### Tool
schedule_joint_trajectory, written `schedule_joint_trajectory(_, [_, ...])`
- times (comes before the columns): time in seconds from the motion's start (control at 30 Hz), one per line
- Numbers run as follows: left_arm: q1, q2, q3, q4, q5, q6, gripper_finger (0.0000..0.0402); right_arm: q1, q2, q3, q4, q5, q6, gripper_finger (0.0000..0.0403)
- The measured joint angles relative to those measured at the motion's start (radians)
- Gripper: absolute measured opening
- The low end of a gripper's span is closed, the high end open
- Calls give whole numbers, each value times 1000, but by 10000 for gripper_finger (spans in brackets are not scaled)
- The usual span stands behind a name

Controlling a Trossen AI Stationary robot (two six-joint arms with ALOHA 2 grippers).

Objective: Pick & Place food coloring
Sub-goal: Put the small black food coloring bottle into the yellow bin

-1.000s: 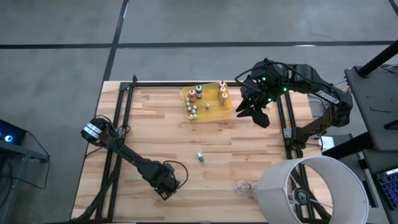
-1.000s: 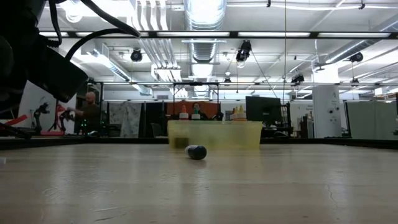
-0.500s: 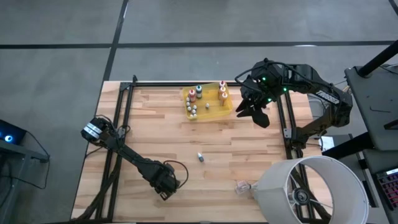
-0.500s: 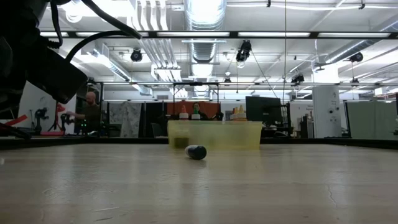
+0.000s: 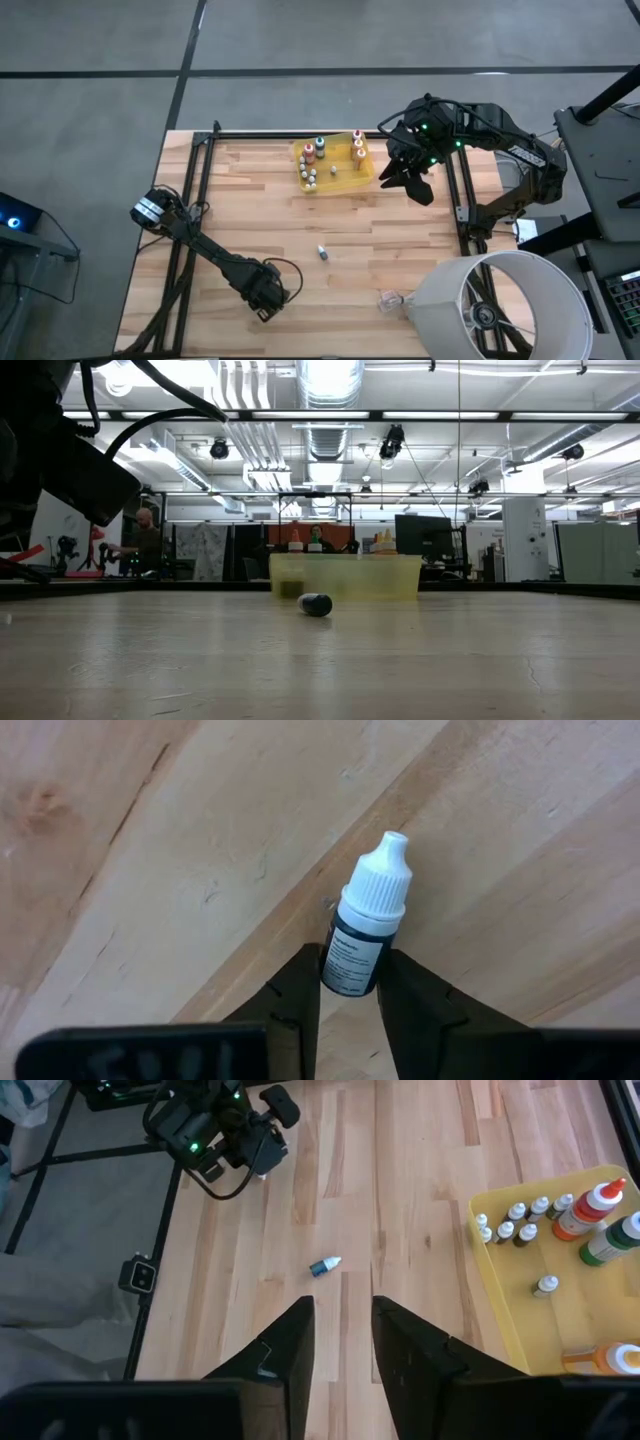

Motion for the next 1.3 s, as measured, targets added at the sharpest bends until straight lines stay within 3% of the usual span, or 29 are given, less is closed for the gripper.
schedule_joint_trajectory(0.7, [16, -68, 33, -76, 8, 28, 69, 0, 0, 0, 0, 0, -2, 93])
schedule_joint_trajectory(1.3, [177, -329, 41, -80, -5, 123, 69, 0, 0, 0, 10, 2, -23, 111])
